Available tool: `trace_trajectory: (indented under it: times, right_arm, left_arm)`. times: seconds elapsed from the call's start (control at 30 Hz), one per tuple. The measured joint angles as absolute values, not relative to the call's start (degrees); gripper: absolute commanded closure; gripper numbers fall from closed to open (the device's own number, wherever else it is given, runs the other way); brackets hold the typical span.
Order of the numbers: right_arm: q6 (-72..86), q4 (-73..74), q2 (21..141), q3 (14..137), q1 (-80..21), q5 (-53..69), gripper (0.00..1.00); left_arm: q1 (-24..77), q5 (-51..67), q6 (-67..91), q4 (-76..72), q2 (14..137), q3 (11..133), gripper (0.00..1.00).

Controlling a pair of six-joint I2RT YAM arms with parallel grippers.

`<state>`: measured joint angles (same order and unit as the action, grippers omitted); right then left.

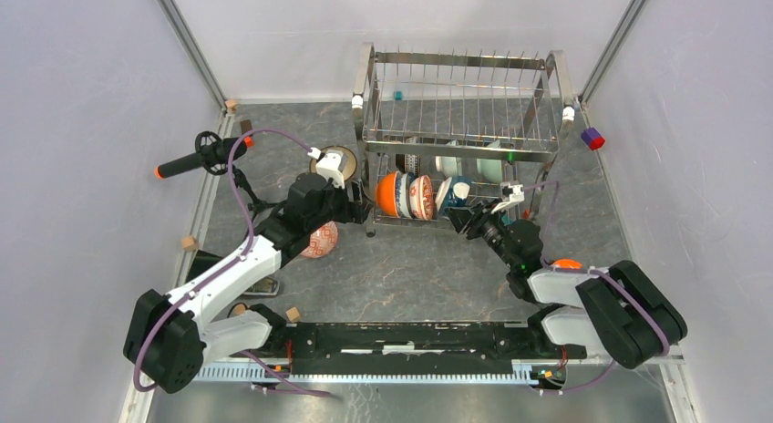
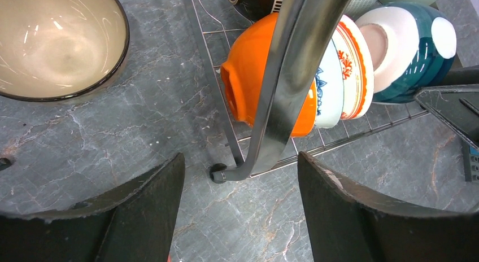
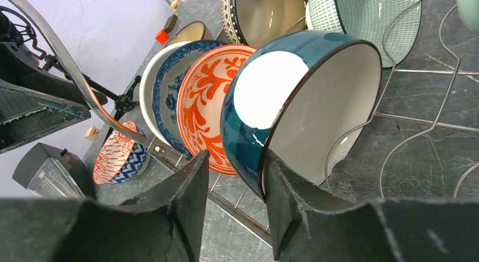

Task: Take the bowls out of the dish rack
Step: Pick up the bowl from the dish rack.

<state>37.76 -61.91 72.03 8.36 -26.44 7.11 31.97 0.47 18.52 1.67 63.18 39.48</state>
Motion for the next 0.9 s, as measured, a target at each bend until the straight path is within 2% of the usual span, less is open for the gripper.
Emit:
trace_trajectory:
  times: [0.47,0.63,0.9]
  right_arm:
    - [41.0,-74.1,80.3,8.2,-26.3,8.7,0.82]
    - [42.0,-79.5,82.9,7.7,-26.3,10.7,1.0]
    - [43.4,-83.9,85.0,7.0,-26.0,13.0,1.0]
  left_arm:
    - [32.0,0.5,18.5,2.1,63.2,39.5,0.23]
    - [32.0,0.5,18.5,2.1,63.2,39.5,0.23]
    - [32.0,0.5,18.5,2.7,63.2,39.7,0.23]
